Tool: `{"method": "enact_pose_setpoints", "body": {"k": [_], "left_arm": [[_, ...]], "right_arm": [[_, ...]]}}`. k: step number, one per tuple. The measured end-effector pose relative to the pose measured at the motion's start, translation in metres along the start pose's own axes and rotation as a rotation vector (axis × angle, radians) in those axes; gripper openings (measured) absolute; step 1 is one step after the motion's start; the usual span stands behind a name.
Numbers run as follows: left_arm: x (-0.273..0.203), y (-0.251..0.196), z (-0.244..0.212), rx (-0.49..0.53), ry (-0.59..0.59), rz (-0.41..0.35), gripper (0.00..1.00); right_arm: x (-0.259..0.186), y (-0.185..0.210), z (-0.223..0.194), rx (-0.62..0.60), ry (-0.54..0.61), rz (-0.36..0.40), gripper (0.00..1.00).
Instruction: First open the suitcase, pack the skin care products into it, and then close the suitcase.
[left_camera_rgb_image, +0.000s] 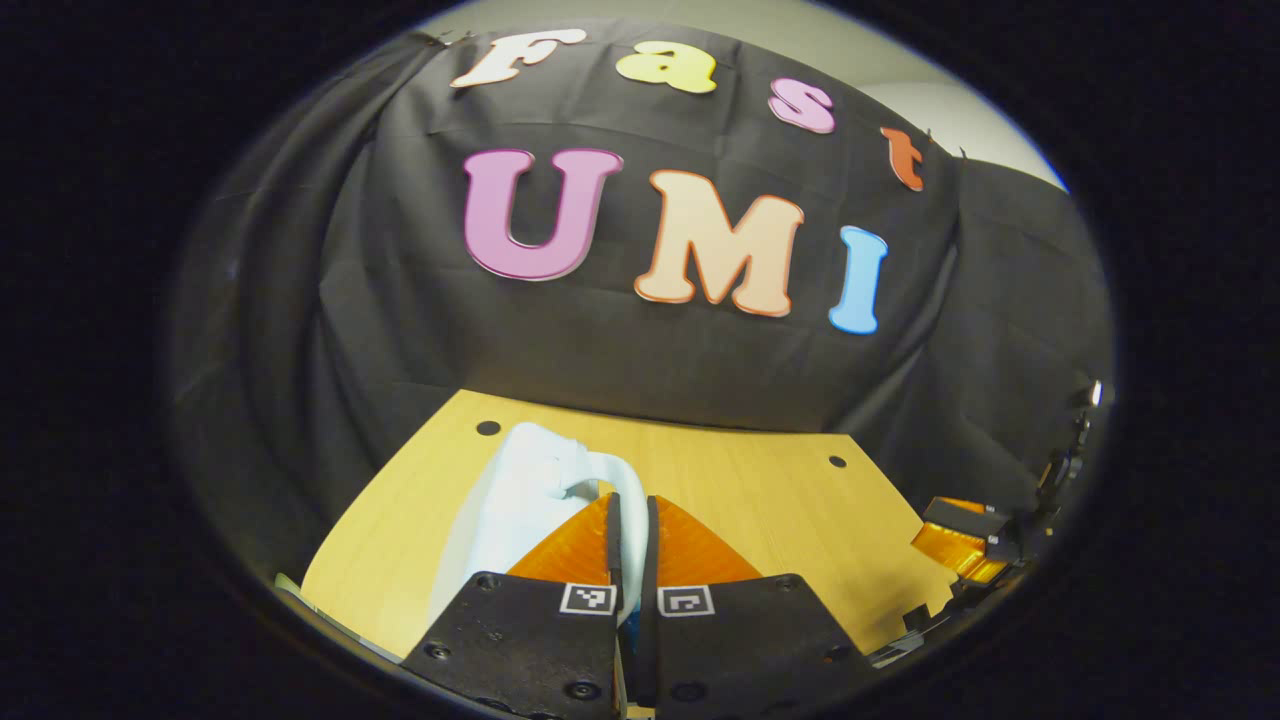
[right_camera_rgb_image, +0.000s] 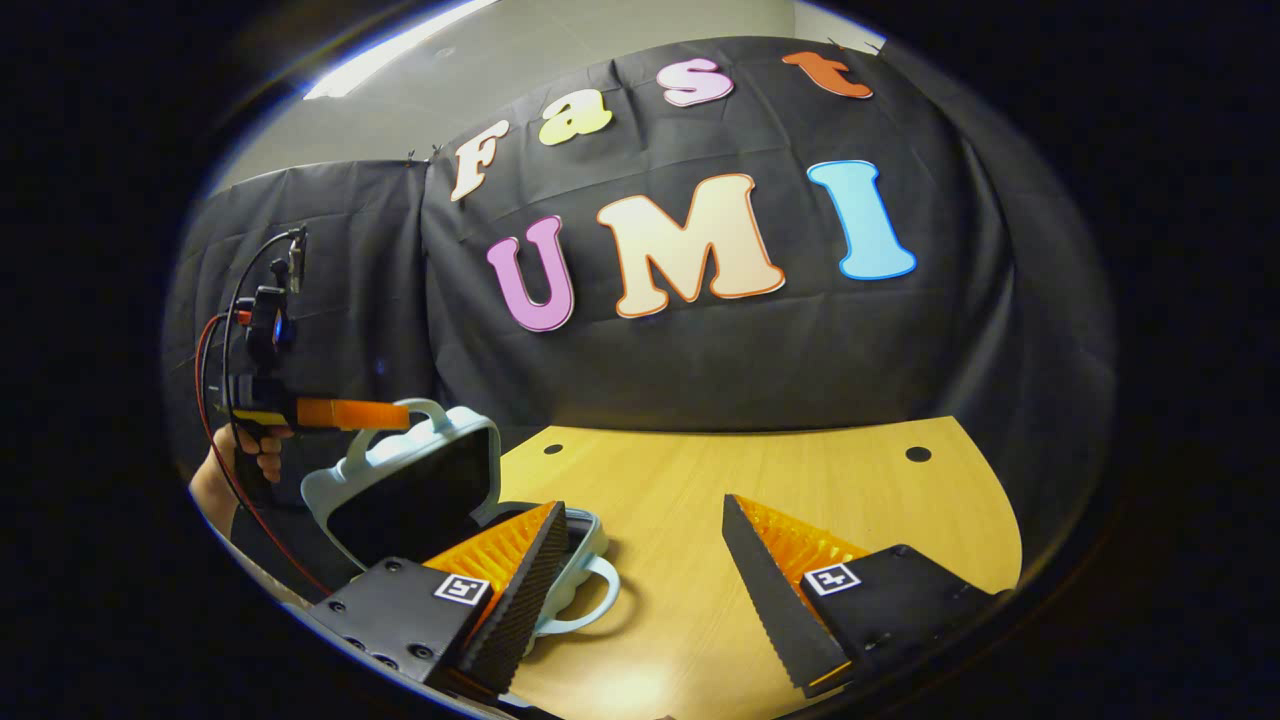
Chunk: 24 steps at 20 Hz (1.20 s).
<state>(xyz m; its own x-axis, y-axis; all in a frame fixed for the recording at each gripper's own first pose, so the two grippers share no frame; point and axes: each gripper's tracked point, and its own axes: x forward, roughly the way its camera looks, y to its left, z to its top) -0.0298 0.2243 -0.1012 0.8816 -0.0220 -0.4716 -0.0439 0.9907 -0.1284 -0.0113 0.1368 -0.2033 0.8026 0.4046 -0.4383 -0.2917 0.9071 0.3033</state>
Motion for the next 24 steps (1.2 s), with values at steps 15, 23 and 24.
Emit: {"method": "enact_pose_setpoints", "body": {"k": [15,23,24], "left_arm": [[0.047,-0.108,-0.06,0.038,-0.003,0.015,0.77],[0.006,-0.076,0.038,0.045,-0.292,0.148,0.95],[0.002,-0.075,0.051,0.056,-0.318,0.141,0.95]], "right_arm": [[-0.041,-0.076,0.049,-0.031,-0.078,-0.046,0.98],[-0.061,-0.063,0.172,-0.087,-0.457,-0.239,0.97],[-0.064,-0.054,0.178,-0.101,-0.478,-0.239,0.97]]}}
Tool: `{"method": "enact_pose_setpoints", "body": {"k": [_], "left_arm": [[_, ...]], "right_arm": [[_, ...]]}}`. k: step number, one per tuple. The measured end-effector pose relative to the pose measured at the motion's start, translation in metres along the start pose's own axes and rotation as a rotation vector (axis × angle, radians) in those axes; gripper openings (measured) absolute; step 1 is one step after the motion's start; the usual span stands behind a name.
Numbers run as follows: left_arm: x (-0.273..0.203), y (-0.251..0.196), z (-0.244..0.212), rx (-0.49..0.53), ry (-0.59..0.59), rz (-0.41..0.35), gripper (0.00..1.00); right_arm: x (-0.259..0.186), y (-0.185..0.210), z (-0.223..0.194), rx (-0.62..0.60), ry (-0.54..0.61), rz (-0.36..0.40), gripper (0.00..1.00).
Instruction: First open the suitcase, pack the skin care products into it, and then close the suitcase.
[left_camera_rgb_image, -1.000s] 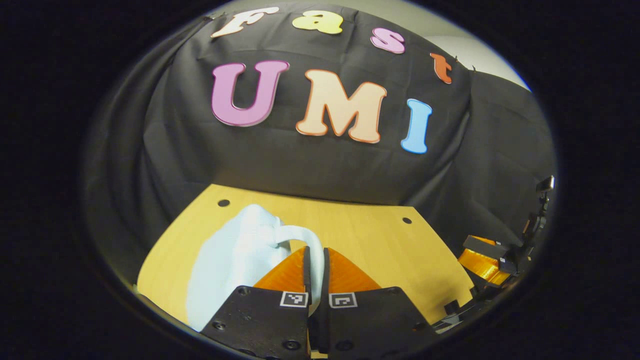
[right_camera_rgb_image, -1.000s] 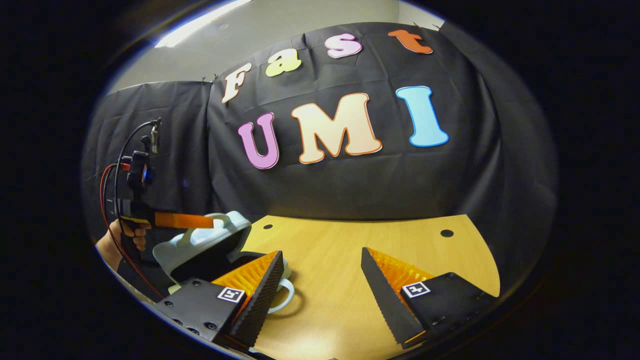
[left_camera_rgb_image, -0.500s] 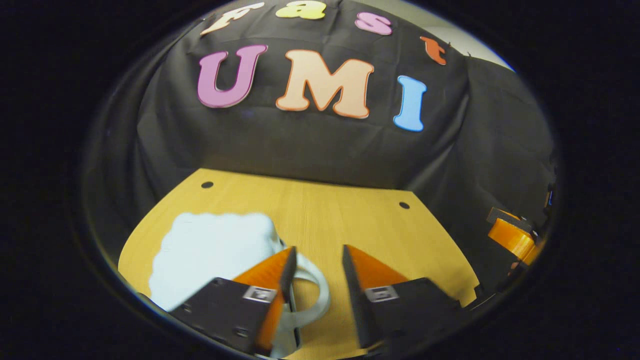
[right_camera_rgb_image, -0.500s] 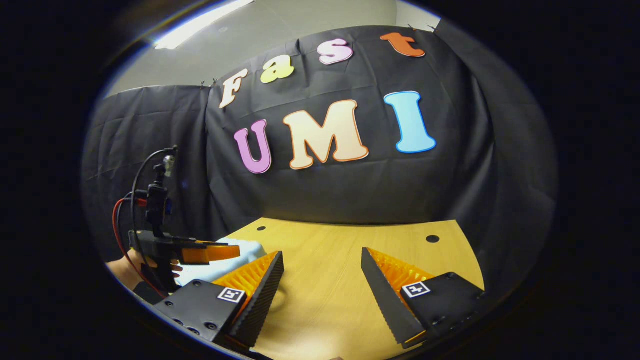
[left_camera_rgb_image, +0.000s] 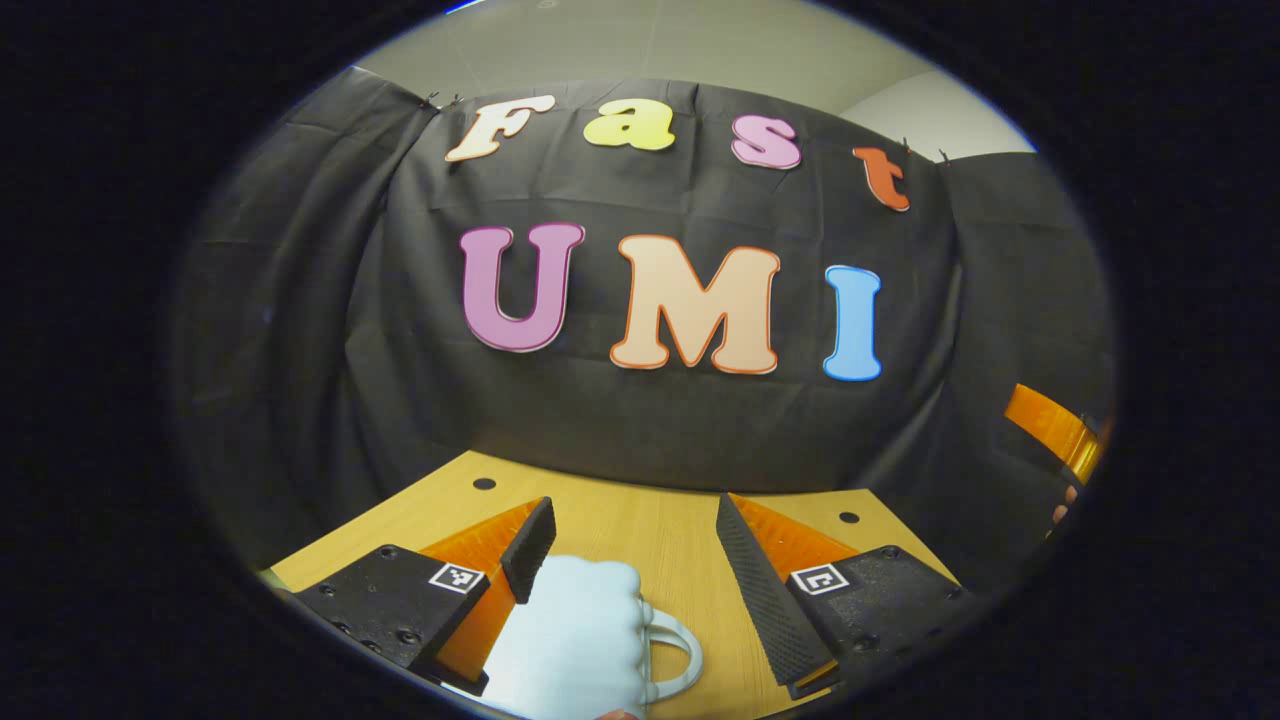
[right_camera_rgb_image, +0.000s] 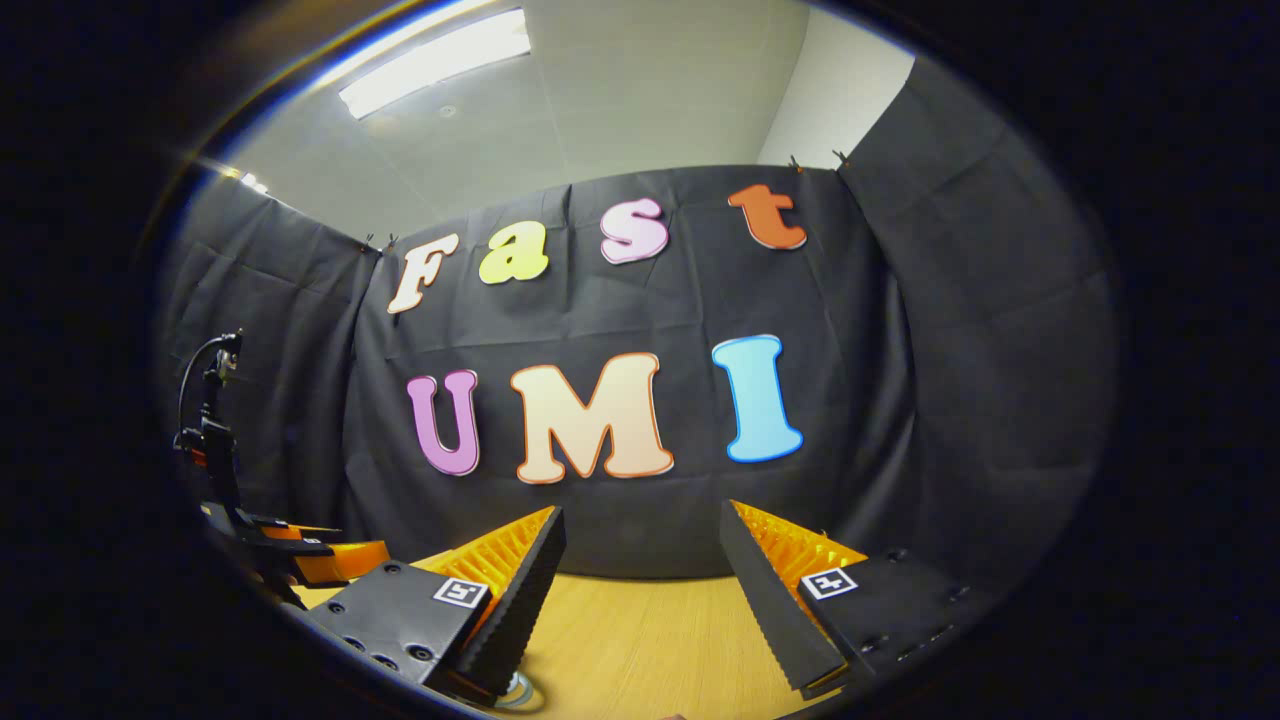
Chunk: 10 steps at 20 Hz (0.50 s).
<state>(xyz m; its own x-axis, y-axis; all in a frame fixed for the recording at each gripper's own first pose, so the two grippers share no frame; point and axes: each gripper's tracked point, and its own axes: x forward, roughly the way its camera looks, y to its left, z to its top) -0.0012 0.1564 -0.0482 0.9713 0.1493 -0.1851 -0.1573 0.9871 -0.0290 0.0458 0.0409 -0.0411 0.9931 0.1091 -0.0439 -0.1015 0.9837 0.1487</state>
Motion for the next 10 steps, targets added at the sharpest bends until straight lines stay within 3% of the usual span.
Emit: {"method": "enact_pose_setpoints", "body": {"k": [5,10], "left_arm": [[0.0,-0.001,0.032,0.054,-0.061,-0.071,0.95],[0.003,-0.01,0.033,0.071,-0.054,-0.139,0.95]], "right_arm": [[-0.009,0.024,0.01,-0.041,-0.022,-0.023,0.97],[-0.025,0.035,0.021,-0.087,-0.055,-0.063,0.97]]}}
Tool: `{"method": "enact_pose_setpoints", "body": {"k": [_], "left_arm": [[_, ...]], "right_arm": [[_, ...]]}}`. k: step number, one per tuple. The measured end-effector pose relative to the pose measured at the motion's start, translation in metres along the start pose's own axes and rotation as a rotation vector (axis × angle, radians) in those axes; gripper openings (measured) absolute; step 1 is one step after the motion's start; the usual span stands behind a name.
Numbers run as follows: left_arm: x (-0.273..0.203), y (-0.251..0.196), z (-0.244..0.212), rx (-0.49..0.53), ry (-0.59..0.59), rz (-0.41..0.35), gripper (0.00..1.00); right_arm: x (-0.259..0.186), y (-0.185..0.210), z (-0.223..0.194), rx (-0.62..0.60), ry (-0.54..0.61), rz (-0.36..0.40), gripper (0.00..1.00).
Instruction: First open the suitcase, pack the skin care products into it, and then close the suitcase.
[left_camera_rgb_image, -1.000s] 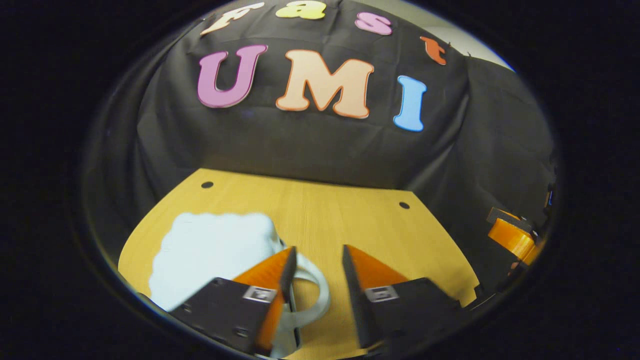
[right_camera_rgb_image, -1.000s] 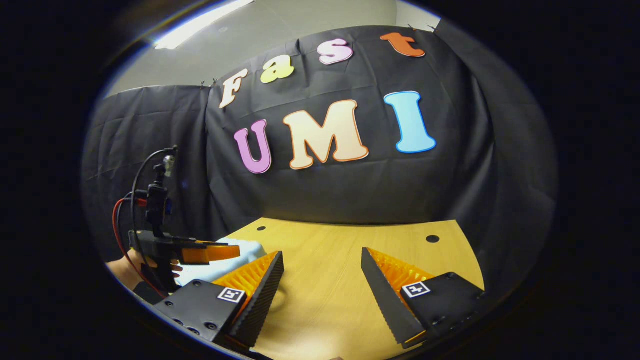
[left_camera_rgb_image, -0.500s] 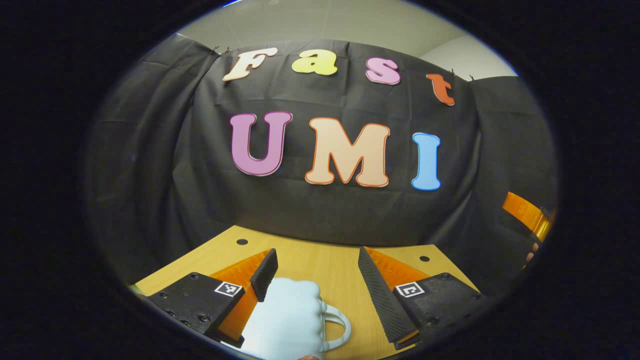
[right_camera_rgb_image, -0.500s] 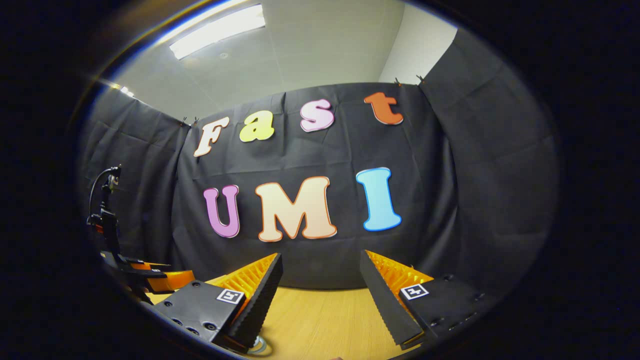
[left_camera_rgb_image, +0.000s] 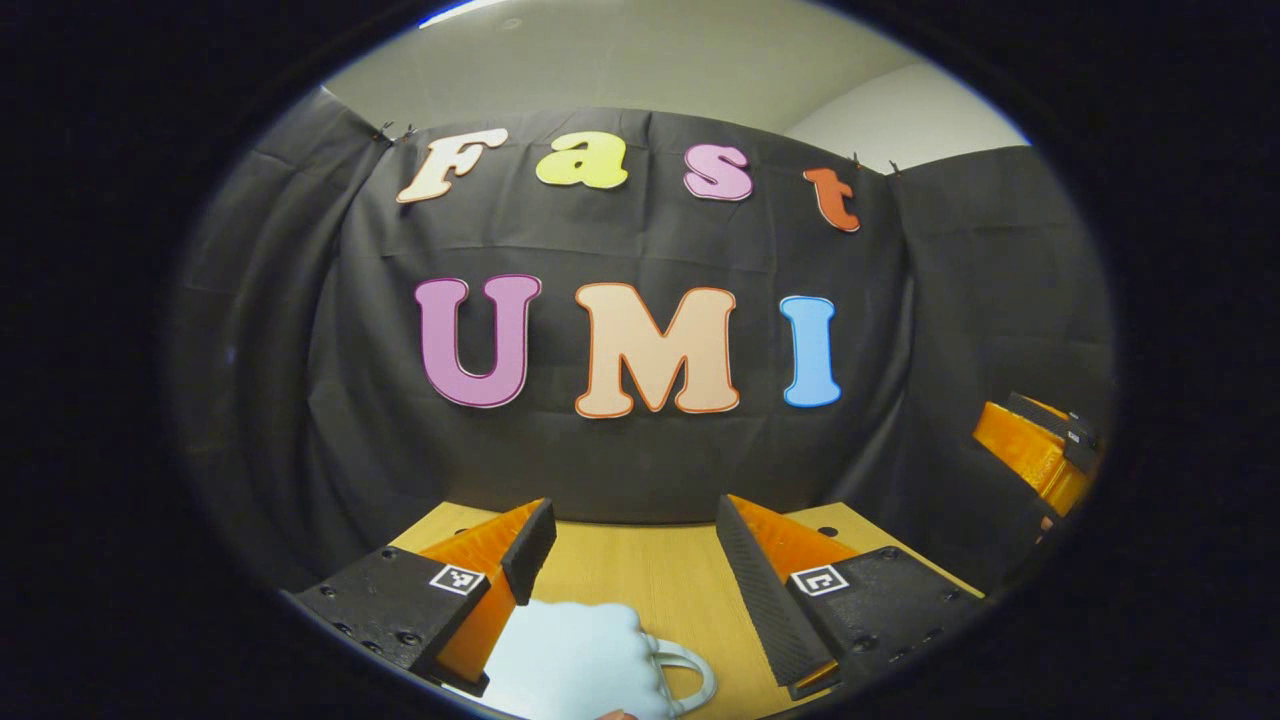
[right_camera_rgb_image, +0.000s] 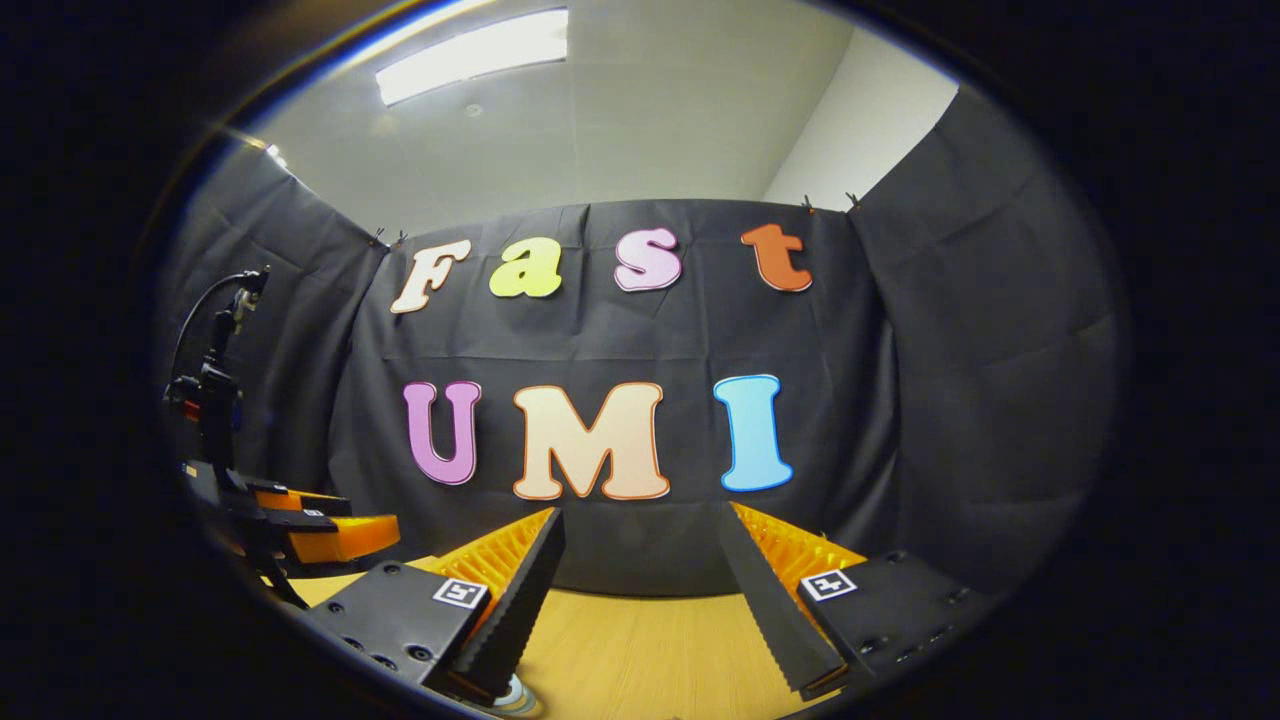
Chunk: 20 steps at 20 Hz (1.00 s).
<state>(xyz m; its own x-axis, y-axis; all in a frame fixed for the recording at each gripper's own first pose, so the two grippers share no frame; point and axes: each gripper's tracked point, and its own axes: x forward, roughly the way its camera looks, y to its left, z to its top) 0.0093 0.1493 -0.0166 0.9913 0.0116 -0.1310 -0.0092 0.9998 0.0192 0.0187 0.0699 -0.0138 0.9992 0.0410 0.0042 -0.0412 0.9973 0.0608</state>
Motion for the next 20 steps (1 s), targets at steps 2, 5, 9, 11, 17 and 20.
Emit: {"method": "enact_pose_setpoints", "body": {"k": [2,5,9,11,17,20], "left_arm": [[0.0,-0.005,0.001,-0.003,-0.004,-0.027,0.95],[-0.001,-0.005,-0.003,0.0,0.01,-0.049,0.94],[-0.005,0.002,-0.003,-0.01,0.013,-0.053,0.95],[-0.006,0.004,0.001,-0.026,0.0,-0.058,0.94],[-0.008,0.012,0.001,-0.046,-0.001,-0.043,0.93],[-0.009,0.012,0.0,-0.044,0.002,-0.041,0.93]], "right_arm": [[-0.002,0.005,-0.001,-0.012,0.002,-0.01,0.97],[-0.003,0.006,0.002,-0.008,0.007,-0.027,0.97],[-0.012,0.01,0.006,-0.017,-0.005,-0.03,0.97],[-0.013,0.015,0.007,-0.023,-0.007,-0.026,0.97],[-0.017,0.025,0.009,-0.034,-0.006,-0.012,0.97],[-0.019,0.027,0.009,-0.038,-0.007,-0.012,0.97]]}}
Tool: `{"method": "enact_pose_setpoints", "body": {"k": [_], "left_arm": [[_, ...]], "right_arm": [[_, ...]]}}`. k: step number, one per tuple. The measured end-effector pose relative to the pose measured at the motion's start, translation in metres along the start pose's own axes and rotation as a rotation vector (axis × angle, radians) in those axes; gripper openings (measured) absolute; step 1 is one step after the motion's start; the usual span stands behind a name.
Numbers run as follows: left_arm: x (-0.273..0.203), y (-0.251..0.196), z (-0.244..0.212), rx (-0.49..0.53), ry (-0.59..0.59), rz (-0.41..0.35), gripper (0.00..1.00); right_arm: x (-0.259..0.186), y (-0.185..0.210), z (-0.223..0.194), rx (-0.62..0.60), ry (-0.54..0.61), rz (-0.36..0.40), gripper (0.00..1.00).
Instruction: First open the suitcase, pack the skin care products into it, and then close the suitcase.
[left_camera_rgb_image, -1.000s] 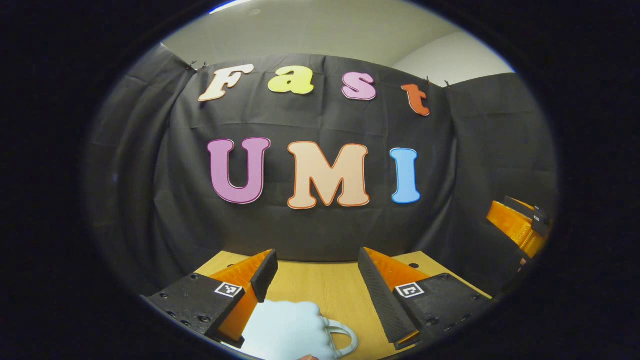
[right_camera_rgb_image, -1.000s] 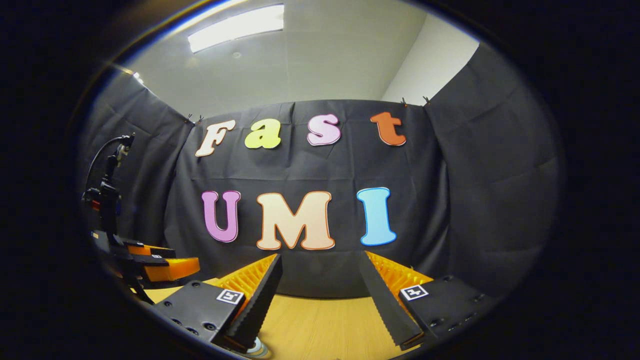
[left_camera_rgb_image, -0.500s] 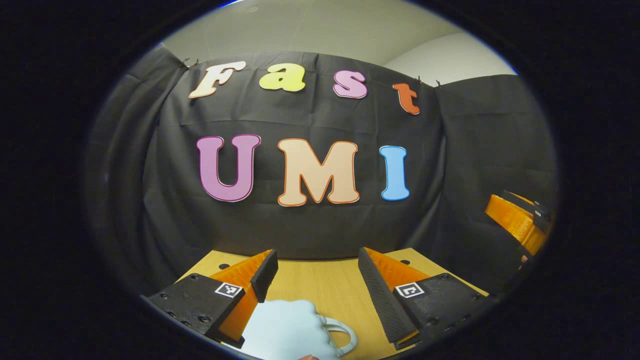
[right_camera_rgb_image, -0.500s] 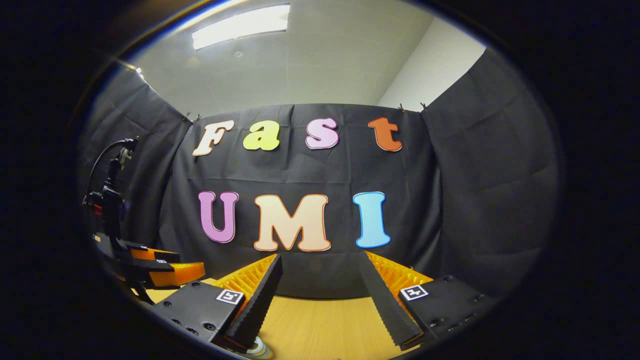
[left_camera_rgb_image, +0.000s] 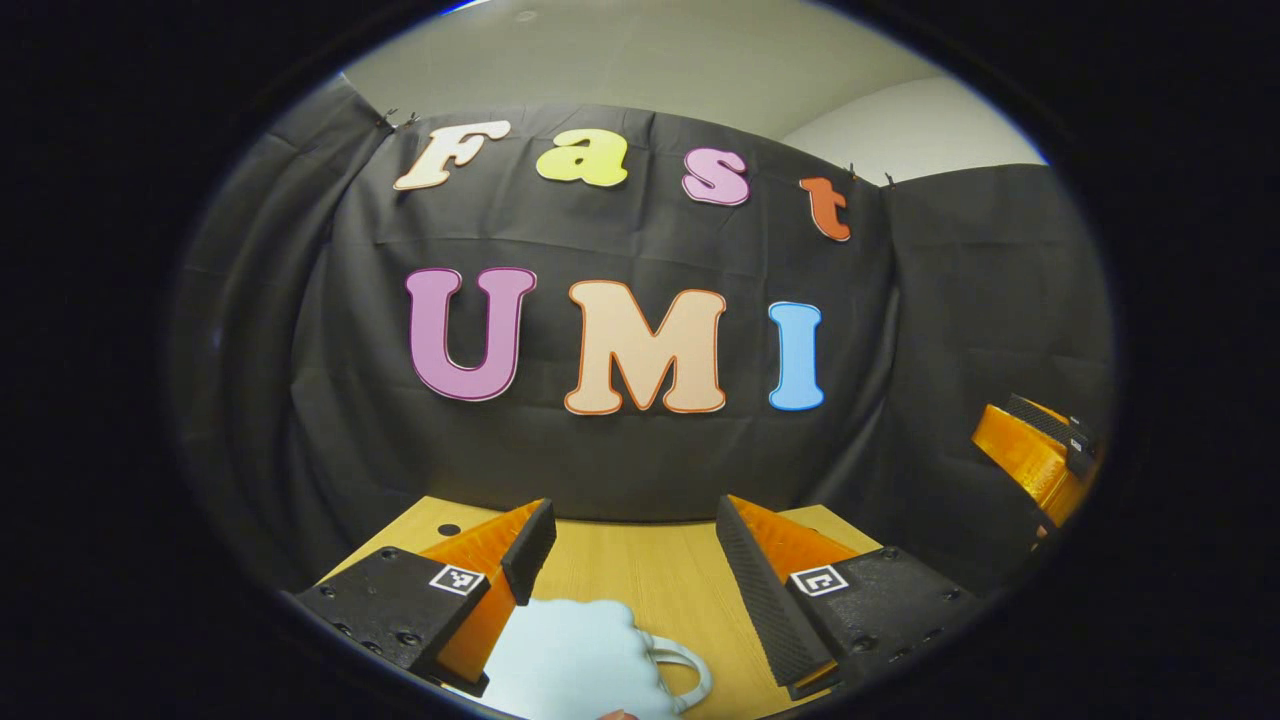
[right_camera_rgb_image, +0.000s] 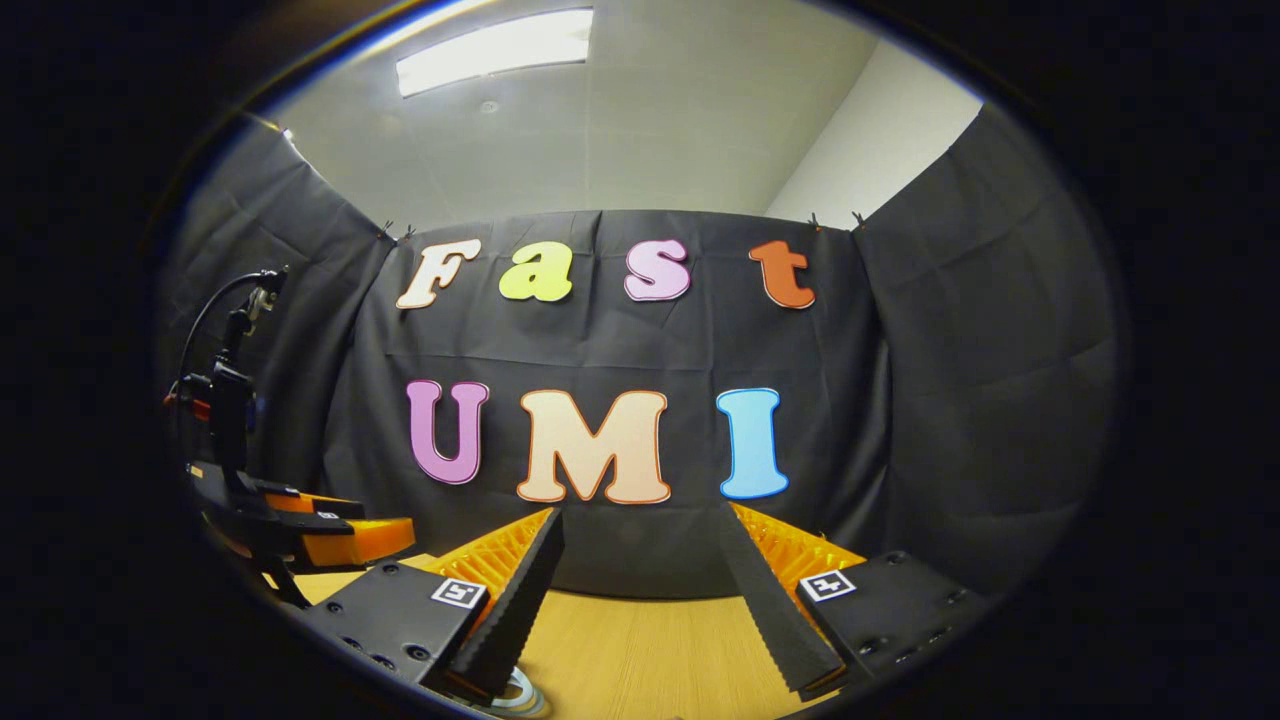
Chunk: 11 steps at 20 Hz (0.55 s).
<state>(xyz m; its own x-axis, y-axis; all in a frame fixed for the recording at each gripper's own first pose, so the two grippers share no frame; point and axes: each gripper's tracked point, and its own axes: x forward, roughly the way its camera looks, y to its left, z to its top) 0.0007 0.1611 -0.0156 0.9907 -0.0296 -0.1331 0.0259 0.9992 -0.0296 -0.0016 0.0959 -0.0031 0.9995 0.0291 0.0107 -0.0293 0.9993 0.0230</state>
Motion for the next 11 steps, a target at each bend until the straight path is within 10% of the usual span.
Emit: {"method": "enact_pose_setpoints", "body": {"k": [11], "left_arm": [[0.0025,-0.0078,-0.0018,0.052,0.01,-0.022,0.95]], "right_arm": [[0.0037,0.001,-0.0064,0.007,0.011,0.002,0.97]]}}
